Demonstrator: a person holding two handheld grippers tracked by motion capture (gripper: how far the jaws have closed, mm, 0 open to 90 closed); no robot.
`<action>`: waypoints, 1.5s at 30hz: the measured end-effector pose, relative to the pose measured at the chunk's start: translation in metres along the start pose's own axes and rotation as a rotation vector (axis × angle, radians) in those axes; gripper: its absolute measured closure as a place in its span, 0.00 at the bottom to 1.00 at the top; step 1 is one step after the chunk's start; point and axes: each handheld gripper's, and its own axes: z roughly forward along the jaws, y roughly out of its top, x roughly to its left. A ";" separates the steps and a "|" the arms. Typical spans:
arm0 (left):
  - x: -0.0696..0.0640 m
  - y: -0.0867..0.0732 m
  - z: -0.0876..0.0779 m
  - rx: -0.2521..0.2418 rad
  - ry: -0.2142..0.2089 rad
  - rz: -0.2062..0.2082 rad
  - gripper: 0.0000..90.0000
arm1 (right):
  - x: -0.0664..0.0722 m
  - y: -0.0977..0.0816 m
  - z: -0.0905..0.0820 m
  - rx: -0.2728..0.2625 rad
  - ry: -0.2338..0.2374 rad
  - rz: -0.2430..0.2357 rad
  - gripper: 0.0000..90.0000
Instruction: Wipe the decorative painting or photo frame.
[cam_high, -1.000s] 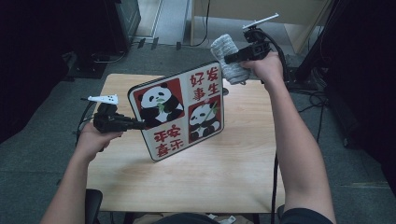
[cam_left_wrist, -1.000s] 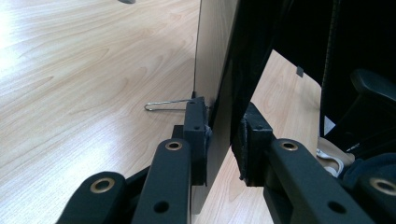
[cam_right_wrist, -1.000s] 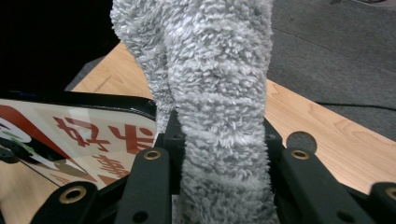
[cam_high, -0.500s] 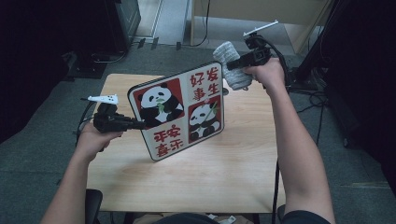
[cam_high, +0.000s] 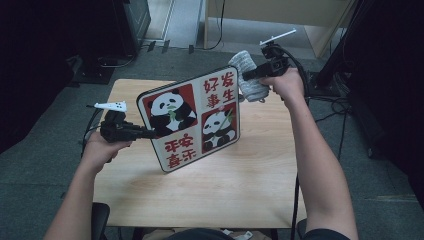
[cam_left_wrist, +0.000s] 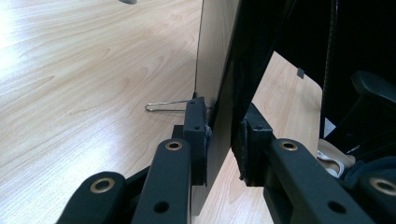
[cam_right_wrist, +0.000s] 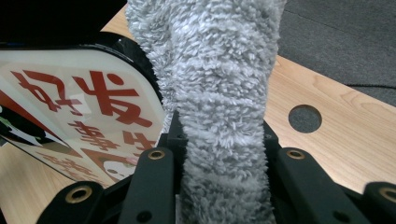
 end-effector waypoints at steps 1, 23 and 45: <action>0.000 0.000 0.000 0.000 0.000 0.000 0.85 | 0.000 -0.001 0.000 0.002 0.001 0.001 0.77; 0.000 -0.001 0.000 -0.004 0.000 -0.008 0.85 | 0.003 -0.023 0.012 0.021 -0.027 -0.030 0.77; 0.001 -0.002 0.001 -0.005 -0.003 -0.006 0.85 | -0.001 -0.047 0.024 0.012 -0.015 -0.010 0.77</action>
